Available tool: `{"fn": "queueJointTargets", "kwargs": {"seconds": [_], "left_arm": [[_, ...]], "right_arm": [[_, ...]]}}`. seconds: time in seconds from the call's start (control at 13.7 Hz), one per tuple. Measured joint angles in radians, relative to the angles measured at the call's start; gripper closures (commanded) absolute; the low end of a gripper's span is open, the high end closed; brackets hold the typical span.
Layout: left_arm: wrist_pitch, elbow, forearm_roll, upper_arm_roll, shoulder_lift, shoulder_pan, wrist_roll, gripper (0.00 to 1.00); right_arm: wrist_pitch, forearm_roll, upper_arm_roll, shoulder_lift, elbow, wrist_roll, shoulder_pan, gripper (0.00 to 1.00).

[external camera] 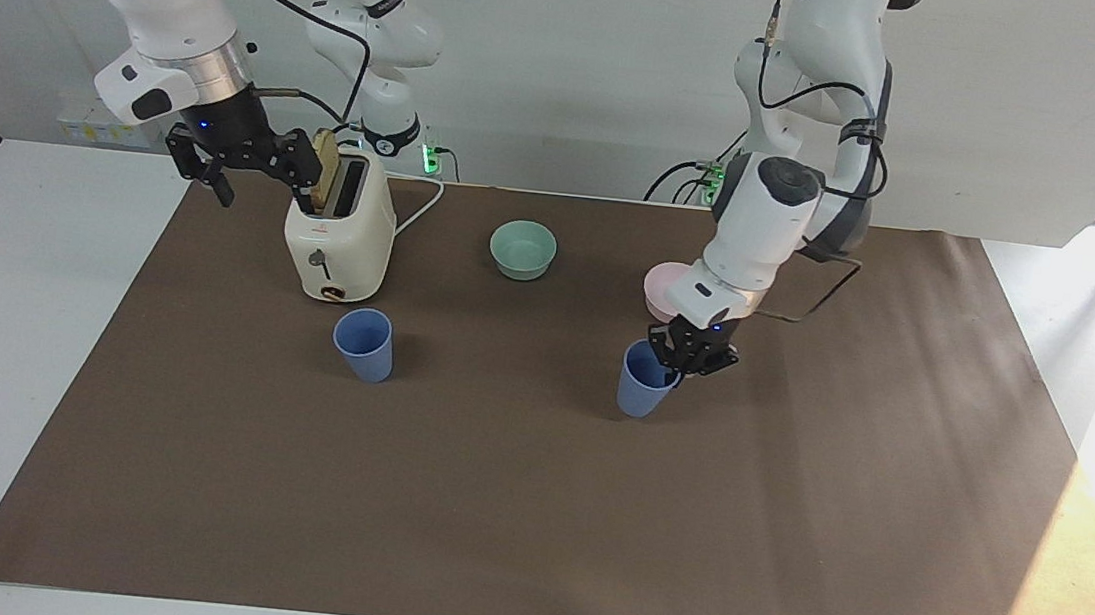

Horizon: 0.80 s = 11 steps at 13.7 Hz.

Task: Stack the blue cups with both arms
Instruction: 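Carry the blue cup with the left gripper to the table center, then open the left gripper and withdraw while the right gripper reaches the cup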

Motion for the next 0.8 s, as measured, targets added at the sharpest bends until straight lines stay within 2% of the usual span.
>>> {"fn": "queueJointTargets", "kwargs": {"seconds": [0.22, 0.29, 0.37, 0.51, 0.58, 0.8], "left_arm": [[0.004, 0.0, 0.0, -0.001, 0.02, -0.07, -0.024, 1.0], [0.004, -0.001, 0.0, 0.0, 0.023, -0.082, -0.025, 0.84], [0.003, -0.004, 0.0, 0.0, 0.024, -0.088, -0.026, 0.62], [0.003, -0.005, -0.001, 0.007, 0.024, -0.087, -0.026, 0.08], [0.003, -0.005, -0.001, 0.012, 0.024, -0.087, -0.026, 0.0], [0.003, -0.002, -0.001, 0.029, 0.022, -0.082, -0.026, 0.0]], "right_arm": [[0.0, 0.0, 0.0, 0.0, 0.0, 0.0, 0.0, 0.0], [0.0, 0.0, 0.0, 0.0, 0.0, 0.0, 0.0, 0.0], [0.0, 0.0, 0.0, 0.0, 0.0, 0.0, 0.0, 0.0], [0.0, 0.0, 0.0, 0.0, 0.0, 0.0, 0.0, 0.0], [0.0, 0.0, 0.0, 0.0, 0.0, 0.0, 0.0, 0.0], [0.023, 0.0, 0.0, -0.001, -0.009, 0.0, 0.0, 0.0]]}}
